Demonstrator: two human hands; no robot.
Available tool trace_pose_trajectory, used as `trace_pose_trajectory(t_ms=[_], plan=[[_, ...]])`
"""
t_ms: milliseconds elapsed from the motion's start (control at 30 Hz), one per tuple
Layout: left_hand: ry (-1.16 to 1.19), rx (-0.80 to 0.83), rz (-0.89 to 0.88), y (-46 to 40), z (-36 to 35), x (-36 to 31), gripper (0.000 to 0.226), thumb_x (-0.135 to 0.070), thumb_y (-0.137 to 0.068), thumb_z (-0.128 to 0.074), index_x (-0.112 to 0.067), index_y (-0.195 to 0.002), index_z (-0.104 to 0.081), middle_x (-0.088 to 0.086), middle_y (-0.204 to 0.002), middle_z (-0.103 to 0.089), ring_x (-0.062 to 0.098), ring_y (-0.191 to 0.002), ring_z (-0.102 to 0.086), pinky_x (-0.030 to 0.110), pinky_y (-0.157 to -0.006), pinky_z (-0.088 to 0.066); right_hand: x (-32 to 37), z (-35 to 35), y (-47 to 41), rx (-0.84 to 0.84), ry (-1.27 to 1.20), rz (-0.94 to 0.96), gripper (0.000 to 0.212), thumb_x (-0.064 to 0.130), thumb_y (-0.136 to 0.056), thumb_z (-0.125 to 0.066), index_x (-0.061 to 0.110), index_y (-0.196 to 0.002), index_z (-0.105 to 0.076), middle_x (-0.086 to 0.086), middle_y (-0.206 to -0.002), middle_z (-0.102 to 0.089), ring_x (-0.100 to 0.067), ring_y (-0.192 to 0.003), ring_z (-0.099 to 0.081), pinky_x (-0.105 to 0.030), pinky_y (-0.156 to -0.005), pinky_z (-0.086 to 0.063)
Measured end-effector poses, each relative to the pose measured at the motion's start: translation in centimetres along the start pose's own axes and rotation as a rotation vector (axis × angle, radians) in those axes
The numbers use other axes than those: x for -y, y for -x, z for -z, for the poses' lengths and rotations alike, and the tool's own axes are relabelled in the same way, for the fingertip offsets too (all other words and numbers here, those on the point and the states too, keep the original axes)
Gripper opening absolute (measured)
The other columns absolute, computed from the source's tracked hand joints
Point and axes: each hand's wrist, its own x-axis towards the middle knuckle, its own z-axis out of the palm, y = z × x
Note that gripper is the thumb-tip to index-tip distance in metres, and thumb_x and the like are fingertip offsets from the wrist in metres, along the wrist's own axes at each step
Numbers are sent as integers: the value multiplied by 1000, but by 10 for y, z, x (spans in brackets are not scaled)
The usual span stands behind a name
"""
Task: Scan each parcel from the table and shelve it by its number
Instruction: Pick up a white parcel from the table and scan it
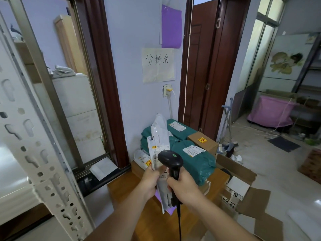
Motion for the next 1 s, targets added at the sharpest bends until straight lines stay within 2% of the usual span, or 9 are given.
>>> trace_pose_trajectory(t_ms=[67,167,233,333,500,667,767,867,1000], plan=[[8,9,2,2,2,0,30,-14,-93,-76,0,-119,-70,22,-106,-78,37,-98,-75,51,-92,-59,2,-3,3,-7,-8,-9,15,11,-91,-57,25,-90,-53,1,-76,-55,-10,-71,-54,-21,-63,-42],[8,18,16,5,8,1,29,-16,-94,-76,-2,-119,-70,20,-104,-78,31,-92,-76,41,-74,-61,3,-7,8,-21,3,-31,12,12,-89,-59,24,-91,-57,0,-77,-59,-13,-75,-58,-26,-68,-49],[0,4,31,6,13,4,30,-14,-95,-74,-2,-121,-69,21,-109,-77,33,-98,-76,40,-75,-59,3,-10,12,-39,-20,-72,10,13,-86,-61,22,-89,-60,-1,-74,-63,-14,-71,-63,-34,-69,-54],[32,16,26,5,21,9,31,-9,-96,-71,1,-125,-68,24,-109,-76,35,-100,-74,42,-77,-59,1,-17,19,-95,-88,-90,11,14,-84,-65,24,-89,-64,5,-70,-65,-7,-62,-64,-27,-60,-53],[77,109,-17,17,23,11,41,-19,-82,-82,-5,-119,-71,16,-102,-80,26,-89,-78,37,-72,-60,-1,-29,23,-184,-154,-146,11,19,-87,-65,25,-82,-58,2,-65,-61,-15,-61,-59,-30,-60,-45],[40,82,-1,29,21,18,27,-14,-92,-78,-4,-117,-71,9,-90,-80,20,-76,-78,29,-60,-59,-2,-35,29,-230,-127,-141,7,24,-82,-64,24,-78,-58,0,-60,-59,-22,-61,-61,-35,-60,-48],[-24,20,6,33,17,24,27,-16,-94,-76,-6,-118,-70,13,-97,-79,25,-85,-76,29,-62,-58,-3,-32,35,-212,-102,-136,12,22,-87,-64,21,-77,-58,3,-57,-56,-17,-58,-60,-30,-55,-45],[-16,-14,11,40,12,29,32,-16,-93,-77,-3,-121,-68,16,-102,-77,31,-96,-74,37,-76,-58,-4,-25,44,-176,-72,-124,12,21,-90,-64,19,-79,-60,1,-59,-56,-14,-54,-58,-27,-51,-44],[71,-12,-8,59,1,38,35,-14,-89,-80,1,-119,-69,21,-102,-77,30,-82,-74,37,-63,-61,-13,-6,56,-129,-73,-124,4,22,-88,-65,19,-86,-63,-3,-64,-63,-18,-58,-63,-32,-57,-49]])
